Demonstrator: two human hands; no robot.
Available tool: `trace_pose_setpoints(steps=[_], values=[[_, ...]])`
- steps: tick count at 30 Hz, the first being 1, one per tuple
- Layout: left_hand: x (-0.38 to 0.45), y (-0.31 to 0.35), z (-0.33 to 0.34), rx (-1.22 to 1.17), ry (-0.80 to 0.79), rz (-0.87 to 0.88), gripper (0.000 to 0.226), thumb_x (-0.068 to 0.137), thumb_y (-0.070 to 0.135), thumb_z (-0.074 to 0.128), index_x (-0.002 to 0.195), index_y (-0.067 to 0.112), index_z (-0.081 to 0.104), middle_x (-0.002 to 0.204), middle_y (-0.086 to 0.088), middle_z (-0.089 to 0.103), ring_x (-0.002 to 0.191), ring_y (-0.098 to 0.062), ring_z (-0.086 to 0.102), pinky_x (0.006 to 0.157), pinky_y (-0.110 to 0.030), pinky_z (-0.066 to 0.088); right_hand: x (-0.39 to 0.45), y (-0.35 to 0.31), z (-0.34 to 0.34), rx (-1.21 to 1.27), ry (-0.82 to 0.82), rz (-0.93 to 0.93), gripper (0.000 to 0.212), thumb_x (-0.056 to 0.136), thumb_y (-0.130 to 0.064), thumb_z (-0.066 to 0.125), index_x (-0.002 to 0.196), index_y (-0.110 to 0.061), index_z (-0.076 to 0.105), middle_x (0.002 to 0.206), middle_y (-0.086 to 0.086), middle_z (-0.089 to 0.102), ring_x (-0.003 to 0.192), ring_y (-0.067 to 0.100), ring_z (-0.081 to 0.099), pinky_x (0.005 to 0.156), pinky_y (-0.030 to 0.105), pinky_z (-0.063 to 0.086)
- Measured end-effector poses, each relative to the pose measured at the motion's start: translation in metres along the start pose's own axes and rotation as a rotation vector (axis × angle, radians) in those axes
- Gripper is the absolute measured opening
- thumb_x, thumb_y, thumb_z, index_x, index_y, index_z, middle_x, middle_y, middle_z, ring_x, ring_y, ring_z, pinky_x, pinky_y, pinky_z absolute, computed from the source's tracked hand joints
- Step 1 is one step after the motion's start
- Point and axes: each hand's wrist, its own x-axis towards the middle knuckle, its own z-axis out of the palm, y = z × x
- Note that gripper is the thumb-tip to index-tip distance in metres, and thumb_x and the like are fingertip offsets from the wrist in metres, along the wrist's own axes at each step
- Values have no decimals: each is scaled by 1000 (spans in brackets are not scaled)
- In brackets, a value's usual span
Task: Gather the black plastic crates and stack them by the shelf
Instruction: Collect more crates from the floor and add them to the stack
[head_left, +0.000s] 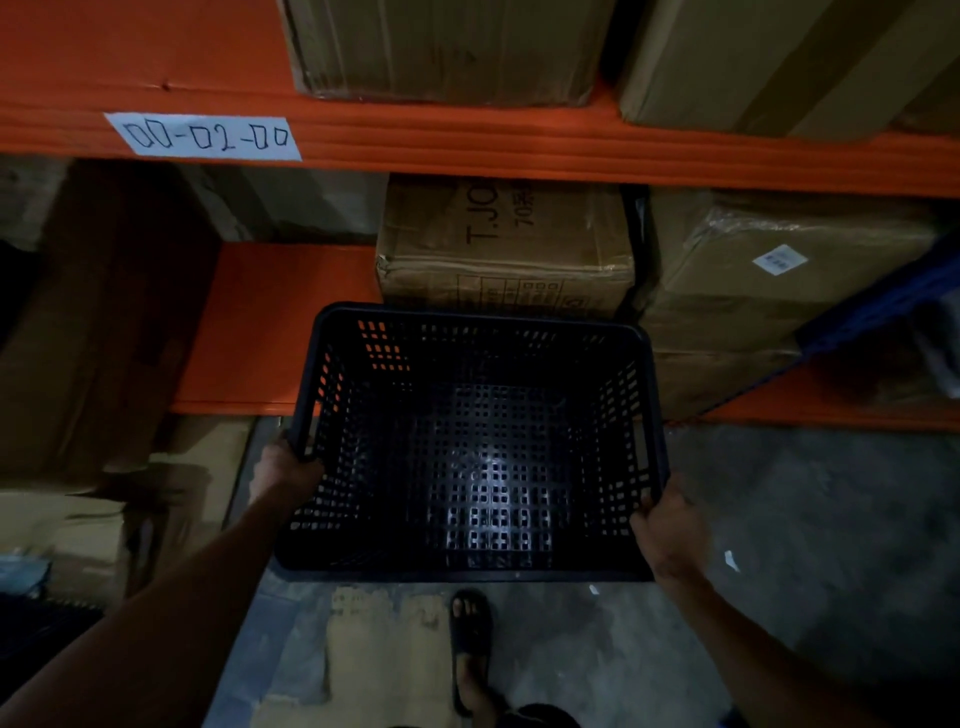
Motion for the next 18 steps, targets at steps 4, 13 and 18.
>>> trace_pose_setpoints(steps=[4, 13, 18], values=[[-3, 3, 0, 23, 57, -45, 37, 74, 26, 69, 110, 19, 63, 98, -18, 69, 91, -38, 66, 82, -52, 55, 0, -7, 0, -37, -14, 37, 46, 78, -13, 64, 117, 1, 44, 98, 30, 66, 91, 45, 64, 77, 46, 52], [-12, 11, 3, 78, 100, -21, 47, 73, 22, 68, 119, 16, 58, 103, -21, 68, 95, -41, 65, 82, -50, 54, -5, -4, -1, -46, -8, 30, 46, 81, -14, 62, 119, -1, 40, 105, 30, 63, 95, 46, 63, 79, 47, 49], [-15, 14, 3, 95, 108, -57, 48, 73, 22, 69, 119, 12, 59, 105, -23, 67, 97, -42, 65, 83, -52, 54, 4, 2, -4, -48, -34, -60, 36, 86, -13, 58, 117, 3, 49, 108, 31, 65, 98, 44, 64, 85, 46, 51]])
